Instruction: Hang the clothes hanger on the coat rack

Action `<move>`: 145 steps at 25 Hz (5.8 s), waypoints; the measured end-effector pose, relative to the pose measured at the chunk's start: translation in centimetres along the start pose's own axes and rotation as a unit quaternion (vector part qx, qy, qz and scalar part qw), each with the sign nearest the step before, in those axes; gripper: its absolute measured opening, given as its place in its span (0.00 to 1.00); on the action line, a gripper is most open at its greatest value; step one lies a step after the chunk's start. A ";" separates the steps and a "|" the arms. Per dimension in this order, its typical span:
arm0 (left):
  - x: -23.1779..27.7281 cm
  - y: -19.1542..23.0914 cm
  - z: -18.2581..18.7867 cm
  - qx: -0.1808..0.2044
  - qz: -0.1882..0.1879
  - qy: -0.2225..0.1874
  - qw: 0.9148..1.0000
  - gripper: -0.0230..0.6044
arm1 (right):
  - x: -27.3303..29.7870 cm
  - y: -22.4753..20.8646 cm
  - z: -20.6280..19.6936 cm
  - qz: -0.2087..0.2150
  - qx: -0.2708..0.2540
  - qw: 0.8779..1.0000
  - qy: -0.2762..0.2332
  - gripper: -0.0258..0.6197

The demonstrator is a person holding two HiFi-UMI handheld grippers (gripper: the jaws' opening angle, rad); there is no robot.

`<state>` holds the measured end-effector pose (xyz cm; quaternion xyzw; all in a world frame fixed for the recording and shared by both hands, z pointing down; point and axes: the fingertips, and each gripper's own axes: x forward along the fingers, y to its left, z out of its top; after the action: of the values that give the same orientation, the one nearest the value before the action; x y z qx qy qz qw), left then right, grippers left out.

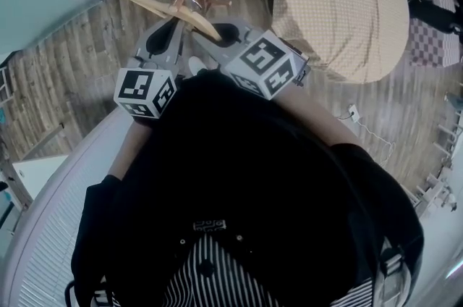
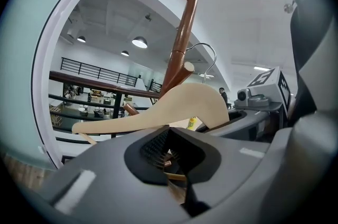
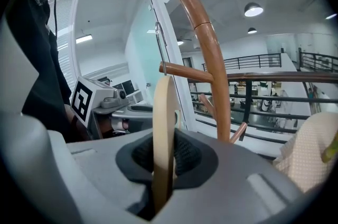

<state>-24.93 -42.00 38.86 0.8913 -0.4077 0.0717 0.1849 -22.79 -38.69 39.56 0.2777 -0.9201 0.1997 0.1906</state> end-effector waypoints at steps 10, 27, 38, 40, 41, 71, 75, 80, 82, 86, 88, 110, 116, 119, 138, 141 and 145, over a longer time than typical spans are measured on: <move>0.2 0.6 -0.2 -0.010 -0.001 -0.003 1.000 0.04 | 0.6 -0.5 0.4 0.003 0.014 1.000 -0.007 0.09; 1.1 0.4 0.1 -0.010 -0.031 0.007 0.999 0.04 | 1.8 -1.7 0.8 0.007 0.033 0.999 -0.007 0.09; 1.1 0.8 -0.9 -0.024 -0.027 0.013 0.999 0.04 | 2.5 -1.9 0.1 0.014 0.036 0.999 0.012 0.10; 1.4 1.0 -0.9 -0.025 -0.016 0.018 0.999 0.04 | 2.4 -2.2 0.3 0.014 0.036 0.999 0.013 0.09; 1.5 1.0 -1.0 -0.025 -0.011 0.021 0.999 0.04 | 2.3 -2.4 0.4 0.014 0.036 0.999 0.014 0.09; 2.6 1.9 -1.8 -0.054 -0.003 0.034 0.998 0.04 | 3.8 -6.7 -3.7 -0.001 0.041 0.996 0.082 0.09; 2.9 2.2 -1.6 -0.055 -0.003 0.034 0.998 0.04 | 4.1 -7.7 -4.5 -0.015 0.041 0.995 0.091 0.10; 2.8 2.0 -1.4 -0.054 -0.004 0.030 0.998 0.04 | 4.7 -8.2 -4.3 -0.032 0.040 0.995 0.084 0.10; 2.8 1.9 -1.5 -0.054 -0.004 0.030 0.998 0.04 | 4.6 -8.2 -4.4 -0.038 0.036 0.995 0.082 0.10; 2.7 1.7 -1.2 -0.054 -0.003 0.027 0.998 0.04 | 4.3 -8.9 -4.2 -0.055 0.034 0.995 0.071 0.10; 2.6 1.6 -1.3 -0.054 -0.003 0.027 0.998 0.04 | 4.1 -8.9 -4.3 -0.056 0.038 0.995 0.070 0.10; -1.1 2.4 0.6 -0.036 0.016 -0.029 0.999 0.04 | 1.2 -7.4 -3.1 -0.098 0.035 0.994 0.022 0.29; -1.6 3.1 1.3 -0.034 0.024 -0.040 0.998 0.04 | 0.3 -7.4 -1.6 -0.116 0.036 0.993 -0.003 0.32; -1.5 2.7 1.9 -0.027 0.032 -0.047 0.998 0.04 | -1.2 -8.0 -1.2 -0.142 0.034 0.989 -0.021 0.32; -2.0 -0.3 0.8 -0.008 0.029 -0.043 0.999 0.04 | -4.0 -3.4 0.4 -0.131 -0.040 0.988 -0.075 0.04; -2.6 -0.2 0.6 -0.009 0.031 -0.044 0.999 0.04 | -3.3 -2.3 0.3 -0.114 -0.049 0.990 -0.068 0.04; -3.3 0.7 0.6 -0.013 0.039 -0.045 0.998 0.04 | -2.4 -1.5 0.9 -0.102 -0.058 0.991 -0.065 0.04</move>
<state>-27.68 -40.35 37.54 0.8746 -0.4507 0.0336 0.1755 -20.30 -39.19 38.11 0.3712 -0.9075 0.1066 0.1652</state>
